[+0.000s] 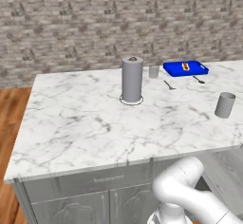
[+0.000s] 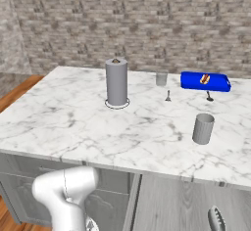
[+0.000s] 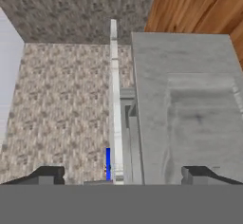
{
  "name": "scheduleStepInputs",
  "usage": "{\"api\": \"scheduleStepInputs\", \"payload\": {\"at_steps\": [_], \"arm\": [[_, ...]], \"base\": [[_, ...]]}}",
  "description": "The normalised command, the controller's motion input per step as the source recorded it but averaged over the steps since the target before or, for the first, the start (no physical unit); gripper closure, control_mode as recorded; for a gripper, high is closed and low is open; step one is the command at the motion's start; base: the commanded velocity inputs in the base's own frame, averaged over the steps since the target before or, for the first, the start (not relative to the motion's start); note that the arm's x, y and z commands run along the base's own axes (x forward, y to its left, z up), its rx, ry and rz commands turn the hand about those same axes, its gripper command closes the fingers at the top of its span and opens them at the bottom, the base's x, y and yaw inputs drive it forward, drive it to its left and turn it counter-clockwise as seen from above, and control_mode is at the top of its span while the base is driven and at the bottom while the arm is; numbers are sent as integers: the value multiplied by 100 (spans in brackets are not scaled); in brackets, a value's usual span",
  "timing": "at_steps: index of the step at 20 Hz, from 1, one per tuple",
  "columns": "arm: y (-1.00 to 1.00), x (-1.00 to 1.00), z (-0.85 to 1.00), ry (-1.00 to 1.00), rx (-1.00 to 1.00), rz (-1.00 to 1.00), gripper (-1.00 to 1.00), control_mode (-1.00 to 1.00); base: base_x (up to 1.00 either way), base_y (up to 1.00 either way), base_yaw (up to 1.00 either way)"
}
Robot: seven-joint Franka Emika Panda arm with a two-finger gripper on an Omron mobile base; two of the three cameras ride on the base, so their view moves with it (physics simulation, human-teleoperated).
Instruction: Take the tongs from the drawer on the right and place them on the dining counter next to the tray containing the hot dog.
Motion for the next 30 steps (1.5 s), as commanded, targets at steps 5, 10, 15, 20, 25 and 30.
{"api": "scheduleStepInputs", "payload": {"at_steps": [5,10,15,20,25,30], "arm": [[38,6,48,25,-23,-9,-100,-100],[40,19,28,30,-27,-6,-100,-100],[37,32,5,26,-23,-1,-100,-100],[0,2,0,3,0,0,-100,-100],[0,0,0,0,0,0,-100,-100],[0,0,0,0,0,0,-100,-100]], "base": [[0,0,0],[0,0,0],[0,0,0],[0,0,0],[0,0,0],[0,0,0]]}}
